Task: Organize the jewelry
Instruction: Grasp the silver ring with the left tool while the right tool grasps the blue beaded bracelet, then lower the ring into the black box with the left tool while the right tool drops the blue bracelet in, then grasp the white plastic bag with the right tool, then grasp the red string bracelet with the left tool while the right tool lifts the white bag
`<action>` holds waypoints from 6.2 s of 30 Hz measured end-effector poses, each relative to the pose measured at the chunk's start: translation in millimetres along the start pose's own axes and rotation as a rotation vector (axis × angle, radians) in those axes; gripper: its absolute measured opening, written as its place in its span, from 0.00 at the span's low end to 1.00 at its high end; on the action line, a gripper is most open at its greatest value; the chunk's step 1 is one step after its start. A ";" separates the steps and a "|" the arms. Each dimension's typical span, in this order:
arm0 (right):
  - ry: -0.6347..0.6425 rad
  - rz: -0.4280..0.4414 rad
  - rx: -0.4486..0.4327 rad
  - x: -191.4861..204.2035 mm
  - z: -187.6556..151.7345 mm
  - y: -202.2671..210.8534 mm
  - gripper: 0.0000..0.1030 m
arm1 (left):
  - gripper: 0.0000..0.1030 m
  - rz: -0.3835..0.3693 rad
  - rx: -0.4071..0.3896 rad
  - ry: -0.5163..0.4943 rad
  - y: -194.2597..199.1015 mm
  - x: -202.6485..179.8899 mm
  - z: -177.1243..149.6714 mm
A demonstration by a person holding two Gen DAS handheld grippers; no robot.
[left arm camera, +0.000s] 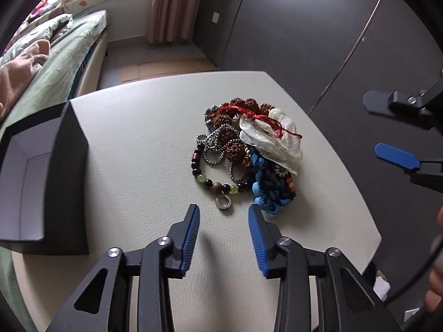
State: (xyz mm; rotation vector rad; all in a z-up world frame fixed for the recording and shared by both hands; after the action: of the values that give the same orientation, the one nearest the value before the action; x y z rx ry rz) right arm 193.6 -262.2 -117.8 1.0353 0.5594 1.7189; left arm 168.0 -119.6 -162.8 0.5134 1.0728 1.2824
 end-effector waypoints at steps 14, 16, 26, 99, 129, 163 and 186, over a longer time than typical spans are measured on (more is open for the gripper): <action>-0.032 0.015 0.018 -9.1 4.2 -8.5 0.82 | 0.23 0.139 -0.090 -0.142 -16.0 -15.3 -0.8; -0.036 0.014 0.022 -10.5 3.9 -9.9 0.82 | 0.12 0.147 -0.101 -0.144 -16.5 -13.3 0.7; -0.092 0.104 0.110 -7.6 -11.3 -32.7 0.72 | 0.12 0.078 -0.126 -0.048 7.5 1.8 18.9; 0.140 0.579 -0.005 205.7 -26.5 -70.8 0.12 | 0.70 -0.052 -0.240 0.524 129.0 182.4 76.6; -0.017 0.187 -0.023 72.2 -11.7 -29.0 0.52 | 0.70 -0.036 -0.245 0.395 115.7 113.4 63.5; -0.108 0.203 0.022 24.5 7.3 -37.6 0.05 | 0.70 -0.034 -0.167 0.217 47.5 52.0 78.0; -0.260 0.148 -0.147 -13.1 54.9 -14.8 0.04 | 0.51 -0.130 -0.036 0.065 -17.7 -24.0 77.5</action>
State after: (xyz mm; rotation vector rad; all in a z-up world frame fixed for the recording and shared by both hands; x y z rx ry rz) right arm 249.3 -274.3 -105.3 1.1943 0.1915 1.6908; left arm 245.2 -128.1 -133.6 0.3707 1.1168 1.2090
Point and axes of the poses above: each gripper's, at about its wrist camera, not at the fingertips, and y roughly against the way its jaws point, x to its left, z to its top, the point moved 6 cm from there along -y, roughly the way its jaws point, and after that the axes turned 12 degrees about y, right-handed, at the moved point
